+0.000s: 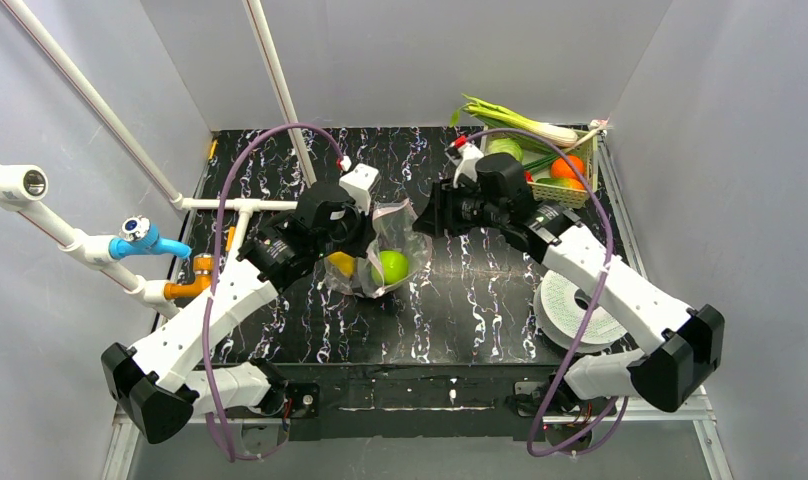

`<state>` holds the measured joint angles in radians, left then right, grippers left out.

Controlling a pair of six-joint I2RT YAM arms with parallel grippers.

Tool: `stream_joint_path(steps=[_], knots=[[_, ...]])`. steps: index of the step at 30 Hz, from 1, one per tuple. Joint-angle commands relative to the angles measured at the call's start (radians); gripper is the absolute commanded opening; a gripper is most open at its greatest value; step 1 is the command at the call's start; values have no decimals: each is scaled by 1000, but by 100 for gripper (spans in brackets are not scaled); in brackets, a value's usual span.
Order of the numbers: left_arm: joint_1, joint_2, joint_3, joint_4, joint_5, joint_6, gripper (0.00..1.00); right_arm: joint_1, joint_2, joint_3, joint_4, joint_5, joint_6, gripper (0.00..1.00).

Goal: Place the food in the zip-top bag and seal the zipper
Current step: Adjust the zipper food storage bag at the center of the board, then pick up the fake fruit from the bin.

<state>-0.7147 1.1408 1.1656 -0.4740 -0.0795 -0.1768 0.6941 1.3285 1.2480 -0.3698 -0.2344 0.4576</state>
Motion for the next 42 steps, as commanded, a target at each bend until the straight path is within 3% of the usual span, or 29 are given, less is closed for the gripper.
stream_joint_path(steps=[1, 10, 16, 22, 27, 37, 42], knots=[[4, 6, -15, 8, 45, -16, 0, -38, -57, 77, -37, 125, -65, 57], [3, 2, -19, 14, 51, -26, 0, -122, -151, 33, 25, 296, -116, 70], [4, 0, -20, 17, 65, -33, 0, -296, -110, 42, 38, 322, -70, 70], [4, -2, -21, 20, 72, -37, 0, -410, 103, 195, -63, 437, -60, 70], [4, -3, -21, 21, 79, -41, 0, -503, 317, 395, -170, 430, -55, 70], [4, -8, -20, 21, 108, -44, 0, -651, 773, 815, -372, 216, -16, 71], [3, -4, -19, 20, 108, -44, 0, -708, 890, 872, -341, 135, 7, 73]])
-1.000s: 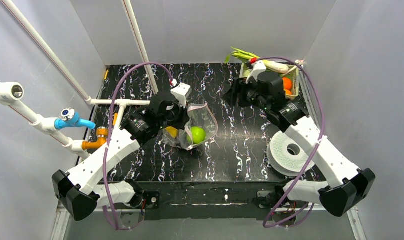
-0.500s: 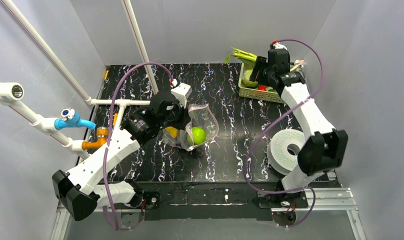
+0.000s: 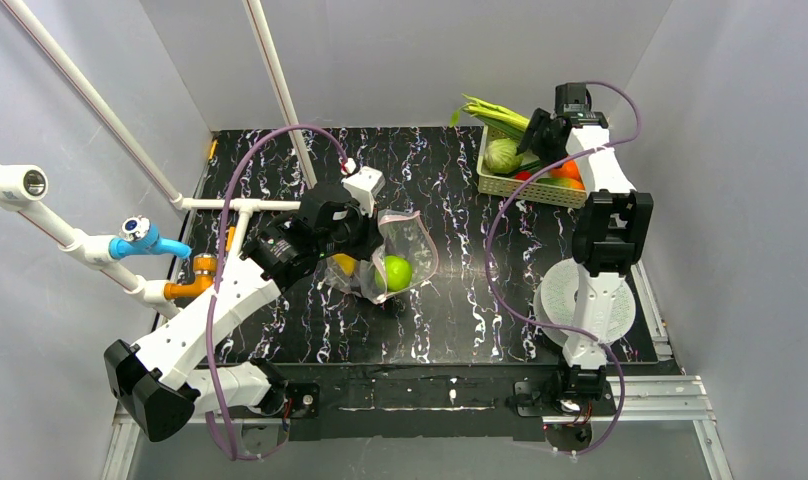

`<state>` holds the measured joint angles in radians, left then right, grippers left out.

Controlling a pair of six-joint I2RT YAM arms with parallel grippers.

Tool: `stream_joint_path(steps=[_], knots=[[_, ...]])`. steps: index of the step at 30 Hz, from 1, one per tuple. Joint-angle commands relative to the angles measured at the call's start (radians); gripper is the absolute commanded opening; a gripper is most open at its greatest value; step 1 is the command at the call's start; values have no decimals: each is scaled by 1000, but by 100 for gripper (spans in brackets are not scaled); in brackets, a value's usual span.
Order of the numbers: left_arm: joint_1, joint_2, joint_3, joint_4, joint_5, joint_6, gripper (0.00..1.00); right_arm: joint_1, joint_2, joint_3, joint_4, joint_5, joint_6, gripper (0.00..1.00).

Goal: Place the food in the zip-top bag and seal the zipper
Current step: Pick up the fake fruit from the bin.

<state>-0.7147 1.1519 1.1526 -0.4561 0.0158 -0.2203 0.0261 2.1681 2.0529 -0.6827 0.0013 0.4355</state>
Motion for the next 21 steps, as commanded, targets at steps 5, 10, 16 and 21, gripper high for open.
stream_joint_path(steps=[5, 10, 16, 21], knots=[[3, -13, -7, 2, 14, -1, 0, -72, 122, 72, -37, -106, 24, 74], [3, -3, -5, 0, 19, -4, 0, -73, 180, 66, -44, -149, 17, 75], [4, 7, -7, 2, 19, -5, 0, -72, 228, 58, -36, -199, 29, 75], [3, 8, -7, 3, 18, -5, 0, -66, 229, 63, -65, -189, -7, 75]])
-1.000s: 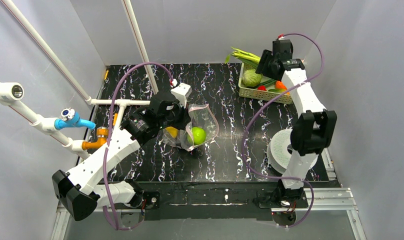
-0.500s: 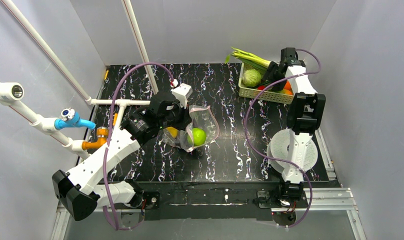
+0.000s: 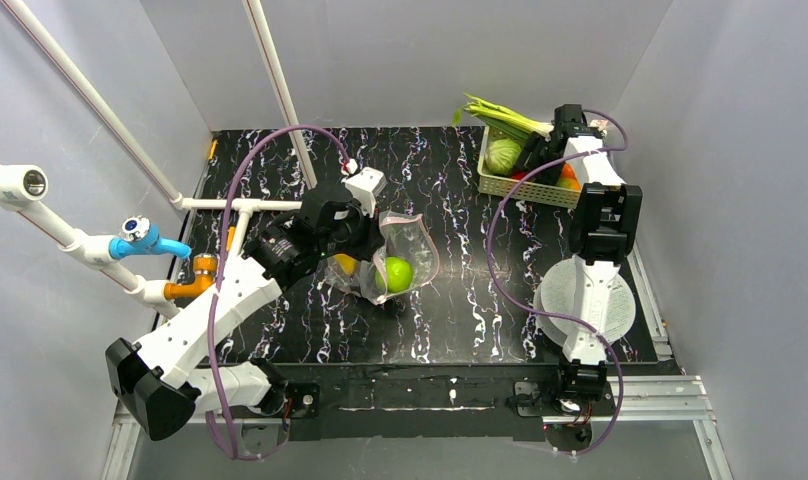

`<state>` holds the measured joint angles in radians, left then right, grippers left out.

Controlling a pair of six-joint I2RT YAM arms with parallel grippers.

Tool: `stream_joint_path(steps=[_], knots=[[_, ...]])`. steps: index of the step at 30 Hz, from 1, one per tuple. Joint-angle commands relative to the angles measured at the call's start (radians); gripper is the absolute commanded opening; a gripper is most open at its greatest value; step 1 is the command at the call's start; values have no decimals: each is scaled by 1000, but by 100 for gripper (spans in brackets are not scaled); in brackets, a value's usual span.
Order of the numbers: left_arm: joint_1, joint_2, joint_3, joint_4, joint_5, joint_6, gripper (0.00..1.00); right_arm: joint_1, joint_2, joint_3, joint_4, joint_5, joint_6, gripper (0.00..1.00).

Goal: Place the food in the zip-top bag and seal the zipper
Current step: Pick up the fake fruit from the bin.

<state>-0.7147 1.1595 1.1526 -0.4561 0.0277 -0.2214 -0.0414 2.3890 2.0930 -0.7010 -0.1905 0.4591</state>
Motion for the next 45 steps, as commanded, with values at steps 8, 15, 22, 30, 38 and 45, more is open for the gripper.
stream_joint_path(steps=[8, 15, 22, 30, 38, 45], knots=[[3, -3, -7, 4, 11, -6, 0, 3, -8, 25, -53, -40, -51, 50], [3, -6, -8, 4, 9, -6, 0, 2, -76, 25, -32, -47, -47, 31], [3, -9, -9, 3, 11, -8, 0, 2, -135, 29, -20, -22, -49, 18], [4, -10, -9, 4, 7, -6, 0, -4, -202, 31, 7, 63, -37, 7], [4, -7, -8, 4, 13, -7, 0, -4, -368, -104, 88, 97, -22, 1], [4, -6, -8, 4, 20, -13, 0, 5, -602, -353, 214, 8, 24, 1]])
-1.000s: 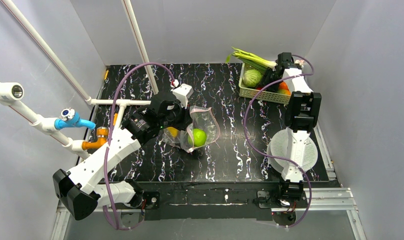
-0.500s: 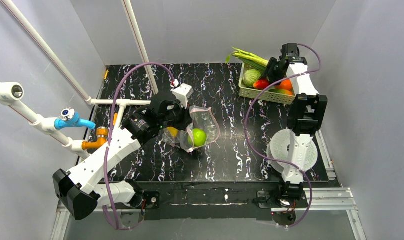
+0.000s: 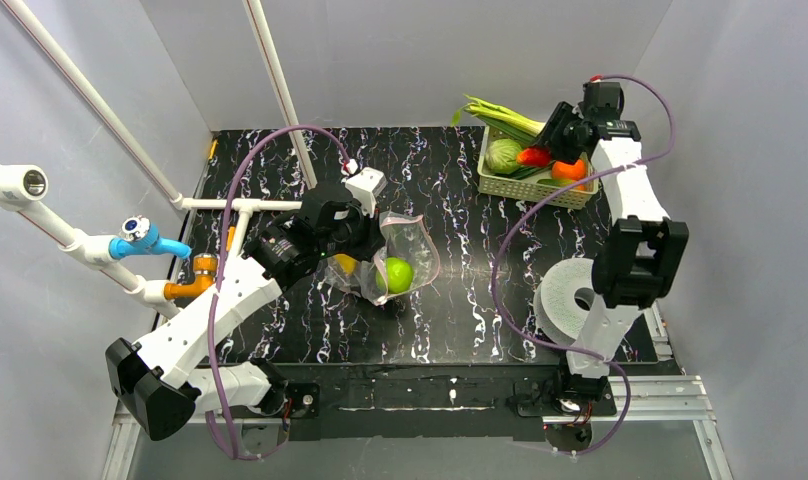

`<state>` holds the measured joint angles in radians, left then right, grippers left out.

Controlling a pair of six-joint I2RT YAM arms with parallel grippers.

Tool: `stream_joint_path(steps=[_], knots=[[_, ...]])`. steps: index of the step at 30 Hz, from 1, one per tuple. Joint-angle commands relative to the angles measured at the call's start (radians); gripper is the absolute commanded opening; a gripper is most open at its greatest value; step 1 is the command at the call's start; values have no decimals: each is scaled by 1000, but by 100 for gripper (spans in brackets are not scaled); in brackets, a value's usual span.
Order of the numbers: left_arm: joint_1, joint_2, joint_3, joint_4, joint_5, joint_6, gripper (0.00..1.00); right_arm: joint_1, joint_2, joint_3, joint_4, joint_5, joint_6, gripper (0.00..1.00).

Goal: Place the food in the zip-top bag and seal the zipper
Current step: Pick up the fake fruit from the bin.

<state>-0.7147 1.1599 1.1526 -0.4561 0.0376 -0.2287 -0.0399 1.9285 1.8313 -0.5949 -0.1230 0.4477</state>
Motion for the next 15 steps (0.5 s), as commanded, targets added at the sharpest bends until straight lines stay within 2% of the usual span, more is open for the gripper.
stream_joint_path(steps=[1, 10, 15], knots=[[4, -7, -7, 6, 11, -6, 0, 12, -176, -129, 120, -68, 42, 1], [3, -8, -12, 13, 25, -17, 0, 214, -491, -536, 230, -95, 32, 1], [3, -9, -14, 13, 21, -17, 0, 374, -641, -675, 239, -80, 8, 1]])
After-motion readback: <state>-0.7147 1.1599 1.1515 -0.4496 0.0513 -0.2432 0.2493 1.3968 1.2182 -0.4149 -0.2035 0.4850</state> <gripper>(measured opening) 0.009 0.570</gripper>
